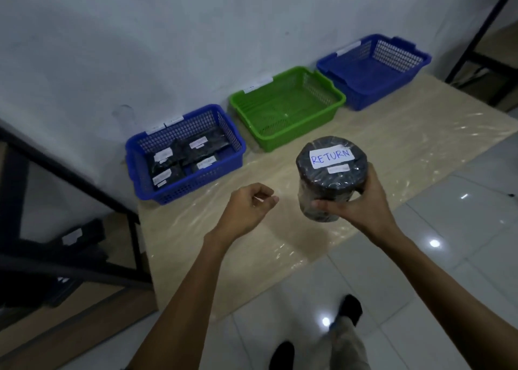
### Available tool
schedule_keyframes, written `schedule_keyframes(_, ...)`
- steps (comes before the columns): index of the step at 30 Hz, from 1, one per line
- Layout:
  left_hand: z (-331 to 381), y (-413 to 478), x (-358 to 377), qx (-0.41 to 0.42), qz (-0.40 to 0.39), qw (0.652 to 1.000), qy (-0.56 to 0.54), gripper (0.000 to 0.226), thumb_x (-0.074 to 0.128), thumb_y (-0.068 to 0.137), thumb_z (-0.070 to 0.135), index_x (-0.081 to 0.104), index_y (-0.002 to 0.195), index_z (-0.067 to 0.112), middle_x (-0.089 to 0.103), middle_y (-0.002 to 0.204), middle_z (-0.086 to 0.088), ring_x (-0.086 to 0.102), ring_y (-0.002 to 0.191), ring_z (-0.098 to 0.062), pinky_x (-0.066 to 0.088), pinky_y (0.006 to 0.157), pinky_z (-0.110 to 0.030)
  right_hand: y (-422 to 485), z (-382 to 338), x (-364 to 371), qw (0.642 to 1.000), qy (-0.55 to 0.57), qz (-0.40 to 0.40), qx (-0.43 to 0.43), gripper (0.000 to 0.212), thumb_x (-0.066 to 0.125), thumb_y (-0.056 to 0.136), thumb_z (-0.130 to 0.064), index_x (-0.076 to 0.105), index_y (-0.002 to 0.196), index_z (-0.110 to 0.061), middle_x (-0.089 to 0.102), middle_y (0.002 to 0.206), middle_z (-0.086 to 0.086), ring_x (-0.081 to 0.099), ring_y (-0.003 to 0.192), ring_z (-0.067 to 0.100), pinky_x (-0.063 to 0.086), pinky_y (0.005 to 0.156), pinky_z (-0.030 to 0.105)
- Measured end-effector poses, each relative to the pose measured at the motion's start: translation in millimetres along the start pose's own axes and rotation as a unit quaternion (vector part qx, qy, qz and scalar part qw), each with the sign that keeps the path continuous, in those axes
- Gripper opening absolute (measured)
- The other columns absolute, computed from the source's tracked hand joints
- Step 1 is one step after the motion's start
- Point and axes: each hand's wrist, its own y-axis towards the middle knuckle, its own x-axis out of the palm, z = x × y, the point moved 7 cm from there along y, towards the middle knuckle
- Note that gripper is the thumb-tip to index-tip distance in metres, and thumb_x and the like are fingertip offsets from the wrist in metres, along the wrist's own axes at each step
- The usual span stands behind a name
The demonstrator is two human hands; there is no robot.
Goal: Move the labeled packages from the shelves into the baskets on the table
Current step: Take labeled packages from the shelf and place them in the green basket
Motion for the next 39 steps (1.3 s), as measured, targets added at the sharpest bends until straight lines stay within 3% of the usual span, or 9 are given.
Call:
schedule_keyframes(5, 6, 54, 18, -0.052, 0.040, 0.998, 0.009, 0.016, 0.070, 0.085, 0.030, 0.068, 0.096, 0.019, 0.064, 0.079, 0.010, 0.057, 0.064, -0.002, 0.045, 0.062, -0.013, 82, 17, -11, 0.998, -0.012, -0.056, -0.006, 0.102, 0.089, 0.028, -0.050, 0.044, 0.120, -0.041, 0.061, 0.110, -0.025, 0.060, 0.105, 0.007, 0.050, 0.092, 0.044)
schedule_keyframes(10, 16, 111, 27, -0.085, 0.073, 0.993, 0.024, 0.024, 0.070, 0.084, 0.033, 0.066, 0.103, 0.018, 0.066, 0.093, 0.007, 0.060, 0.076, -0.005, 0.042, 0.061, -0.007, 173, 17, -14, 0.993, -0.023, -0.115, -0.030, 0.108, 0.088, 0.028, -0.059, 0.042, 0.124, -0.040, 0.061, 0.118, -0.016, 0.059, 0.109, 0.013, 0.050, 0.091, 0.047)
schedule_keyframes(15, 10, 159, 25, -0.083, 0.124, 0.988, 0.042, 0.044, 0.071, 0.083, 0.036, 0.059, 0.121, 0.017, 0.058, 0.116, 0.006, 0.057, 0.097, -0.010, 0.042, 0.076, -0.021, 236, 15, 11, 0.986, 0.014, -0.159, -0.038, 0.108, 0.091, 0.031, -0.052, 0.043, 0.127, -0.037, 0.059, 0.119, -0.022, 0.057, 0.112, 0.004, 0.051, 0.095, 0.041)
schedule_keyframes(22, -8, 231, 7, -0.039, 0.196, 0.971, 0.128, 0.041, 0.072, 0.081, 0.021, 0.060, 0.118, 0.008, 0.053, 0.120, -0.014, 0.055, 0.110, -0.029, 0.042, 0.090, -0.029, 310, 3, 54, 0.981, 0.036, -0.183, -0.058, 0.105, 0.091, 0.036, -0.041, 0.043, 0.128, -0.029, 0.056, 0.116, -0.026, 0.055, 0.110, -0.007, 0.049, 0.093, 0.022)
schedule_keyframes(28, -27, 272, -6, -0.088, 0.262, 0.943, 0.184, 0.073, 0.072, 0.078, 0.022, 0.040, 0.138, -0.002, 0.039, 0.144, -0.023, 0.037, 0.132, -0.037, 0.029, 0.109, -0.040, 370, 8, 97, 0.980, 0.054, -0.184, -0.043, 0.103, 0.095, 0.037, -0.032, 0.046, 0.127, -0.025, 0.062, 0.119, -0.011, 0.059, 0.110, 0.003, 0.050, 0.094, 0.031)
schedule_keyframes(32, -45, 292, -2, -0.124, 0.265, 0.933, 0.212, 0.082, 0.066, 0.074, 0.023, 0.031, 0.142, -0.006, 0.035, 0.146, -0.026, 0.037, 0.132, -0.043, 0.031, 0.106, -0.054, 399, 22, 143, 0.974, 0.056, -0.219, -0.022, 0.099, 0.096, 0.037, -0.023, 0.045, 0.122, -0.021, 0.059, 0.112, -0.015, 0.058, 0.105, 0.002, 0.051, 0.094, 0.033)
schedule_keyframes(34, -52, 301, 6, -0.141, 0.250, 0.930, 0.231, 0.083, 0.066, 0.078, 0.021, 0.025, 0.145, -0.004, 0.032, 0.150, -0.023, 0.033, 0.136, -0.039, 0.019, 0.112, -0.053, 408, 33, 164, 0.971, 0.054, -0.234, -0.016, 0.094, 0.095, 0.041, -0.019, 0.042, 0.118, -0.023, 0.056, 0.110, -0.018, 0.057, 0.105, 0.004, 0.049, 0.095, 0.032)
schedule_keyframes(37, -59, 304, 16, -0.170, 0.249, 0.923, 0.237, 0.085, 0.058, 0.079, 0.019, 0.014, 0.150, 0.002, 0.027, 0.154, -0.016, 0.023, 0.143, -0.027, -0.017, 0.115, -0.034, 417, 52, 192, 0.970, 0.060, -0.237, -0.009, 0.092, 0.094, 0.044, -0.013, 0.039, 0.117, -0.022, 0.054, 0.110, -0.016, 0.055, 0.105, 0.003, 0.047, 0.091, 0.021)
schedule_keyframes(39, -58, 304, 15, -0.176, 0.268, 0.918, 0.232, 0.088, 0.051, 0.072, 0.015, 0.013, 0.150, 0.002, 0.036, 0.149, -0.017, 0.030, 0.140, -0.026, -0.019, 0.114, -0.031, 422, 62, 209, 0.969, 0.070, -0.237, -0.003, 0.092, 0.094, 0.045, -0.011, 0.038, 0.117, -0.021, 0.053, 0.112, -0.014, 0.054, 0.104, 0.001, 0.045, 0.089, 0.016)
